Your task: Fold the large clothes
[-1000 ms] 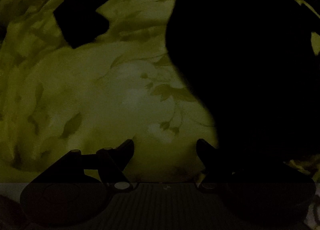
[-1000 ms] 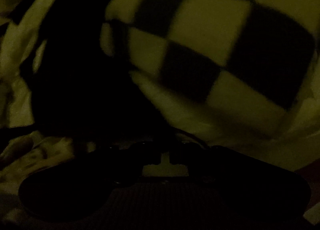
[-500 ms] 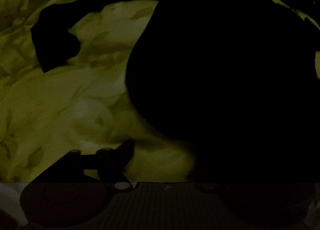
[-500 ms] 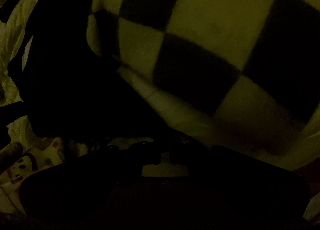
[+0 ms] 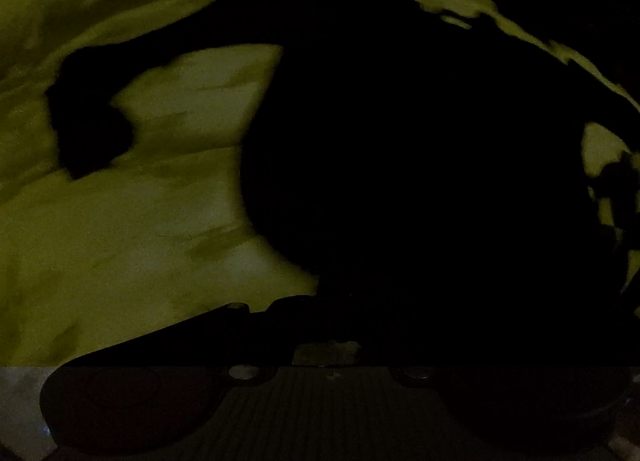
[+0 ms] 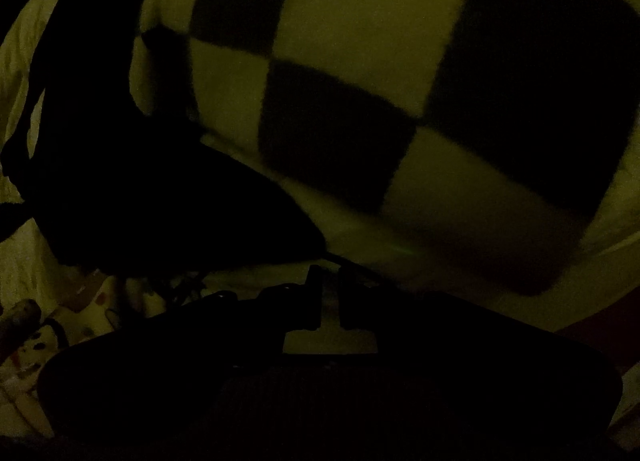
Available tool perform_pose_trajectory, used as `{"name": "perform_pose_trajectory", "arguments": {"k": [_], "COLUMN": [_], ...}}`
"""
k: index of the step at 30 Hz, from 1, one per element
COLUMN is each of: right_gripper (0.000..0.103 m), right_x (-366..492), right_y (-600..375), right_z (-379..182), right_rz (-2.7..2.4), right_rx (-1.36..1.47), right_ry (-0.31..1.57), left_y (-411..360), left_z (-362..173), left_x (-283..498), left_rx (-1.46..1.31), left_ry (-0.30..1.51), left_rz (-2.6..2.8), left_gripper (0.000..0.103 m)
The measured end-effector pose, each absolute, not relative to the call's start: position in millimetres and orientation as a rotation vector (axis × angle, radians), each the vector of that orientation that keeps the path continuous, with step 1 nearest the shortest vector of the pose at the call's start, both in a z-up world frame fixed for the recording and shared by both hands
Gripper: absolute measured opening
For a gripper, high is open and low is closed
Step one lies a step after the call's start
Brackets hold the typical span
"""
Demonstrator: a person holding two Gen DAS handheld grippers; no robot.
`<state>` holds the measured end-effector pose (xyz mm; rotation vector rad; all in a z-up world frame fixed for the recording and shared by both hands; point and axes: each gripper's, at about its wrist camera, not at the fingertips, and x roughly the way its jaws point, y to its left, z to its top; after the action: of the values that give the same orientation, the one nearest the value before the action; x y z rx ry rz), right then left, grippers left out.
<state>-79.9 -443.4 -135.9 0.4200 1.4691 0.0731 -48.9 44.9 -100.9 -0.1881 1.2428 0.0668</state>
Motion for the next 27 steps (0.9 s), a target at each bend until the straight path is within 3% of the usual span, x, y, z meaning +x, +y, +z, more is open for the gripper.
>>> {"name": "perform_pose_trajectory", "arguments": {"k": [4, 6, 7, 10, 16, 21, 24, 27], "right_gripper": [0.014, 0.014, 0.014, 0.022, 0.038, 0.04, 0.04, 0.042], "right_x": [-76, -75, -72, -65, -66, -72, -71, -67], "right_y": [-437, -436, -432, -424, -423, -437, -442, -439], "right_z": [-132, -131, -131, -128, -118, -122, -119, -112], "right_rz": [0.077, 0.096, 0.104, 0.126, 0.142, 0.08, 0.05, 0.068], "right_rx": [0.428, 0.437, 0.429, 0.373, 0.298, 0.324, 0.327, 0.305], "right_ry": [1.482, 1.476, 1.474, 1.478, 1.468, 1.498, 1.507, 1.499], "left_y": [87, 102, 106, 101, 34, -2, 0, 1], "left_z": [-89, -93, -95, -98, -112, -134, -129, -108], "left_x": [-92, -106, -110, -104, -65, -38, -37, -46], "left_rx": [-0.259, -0.295, -0.314, -0.351, -0.271, -0.12, -0.207, -0.187], "left_ry": [1.283, 1.322, 1.319, 1.289, 1.266, 1.297, 1.298, 1.266], "left_rz": [0.189, 0.22, 0.231, 0.233, 0.0, 0.003, -0.069, -0.042], "left_gripper": [0.046, 0.054, 0.07, 0.103, 0.103, 0.103, 0.058, 0.046]}}
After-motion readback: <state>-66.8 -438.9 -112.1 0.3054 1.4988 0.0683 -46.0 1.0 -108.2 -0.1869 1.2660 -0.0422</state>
